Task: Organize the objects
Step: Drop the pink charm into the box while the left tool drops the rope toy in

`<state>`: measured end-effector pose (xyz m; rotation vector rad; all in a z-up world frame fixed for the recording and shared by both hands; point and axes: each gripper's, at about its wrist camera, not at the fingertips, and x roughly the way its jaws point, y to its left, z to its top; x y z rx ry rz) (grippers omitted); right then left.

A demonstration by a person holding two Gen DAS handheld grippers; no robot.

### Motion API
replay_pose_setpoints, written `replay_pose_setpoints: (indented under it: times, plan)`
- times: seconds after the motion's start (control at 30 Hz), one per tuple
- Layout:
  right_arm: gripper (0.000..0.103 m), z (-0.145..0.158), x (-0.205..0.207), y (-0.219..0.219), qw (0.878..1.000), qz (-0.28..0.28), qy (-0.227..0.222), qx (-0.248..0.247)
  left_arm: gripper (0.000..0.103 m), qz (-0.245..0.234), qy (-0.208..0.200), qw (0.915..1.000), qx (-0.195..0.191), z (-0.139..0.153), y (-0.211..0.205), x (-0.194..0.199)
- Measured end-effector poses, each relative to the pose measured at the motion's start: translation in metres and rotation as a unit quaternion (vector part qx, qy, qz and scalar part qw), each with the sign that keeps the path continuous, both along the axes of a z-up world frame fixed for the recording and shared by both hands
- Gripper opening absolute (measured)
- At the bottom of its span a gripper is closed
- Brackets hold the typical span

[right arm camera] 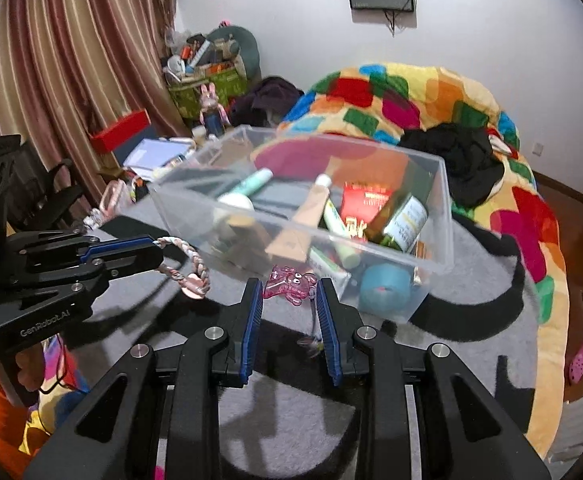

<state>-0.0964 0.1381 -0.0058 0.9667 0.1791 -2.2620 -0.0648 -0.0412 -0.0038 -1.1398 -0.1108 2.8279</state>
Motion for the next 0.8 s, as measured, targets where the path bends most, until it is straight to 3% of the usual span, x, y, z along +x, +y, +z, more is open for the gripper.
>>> replay_pose_setpoints:
  times: [0.43, 0.8]
  plan:
    - [0.025, 0.039, -0.005, 0.010, 0.998, -0.027, 0.038, -0.049, 0.009, 0.017, 0.067, 0.9972, 0.031, 0.047, -0.009, -0.009]
    - [0.025, 0.055, -0.042, -0.005, 0.995, -0.067, 0.069, -0.039, 0.009, 0.044, 0.058, 0.9964, 0.044, 0.041, -0.019, -0.045]
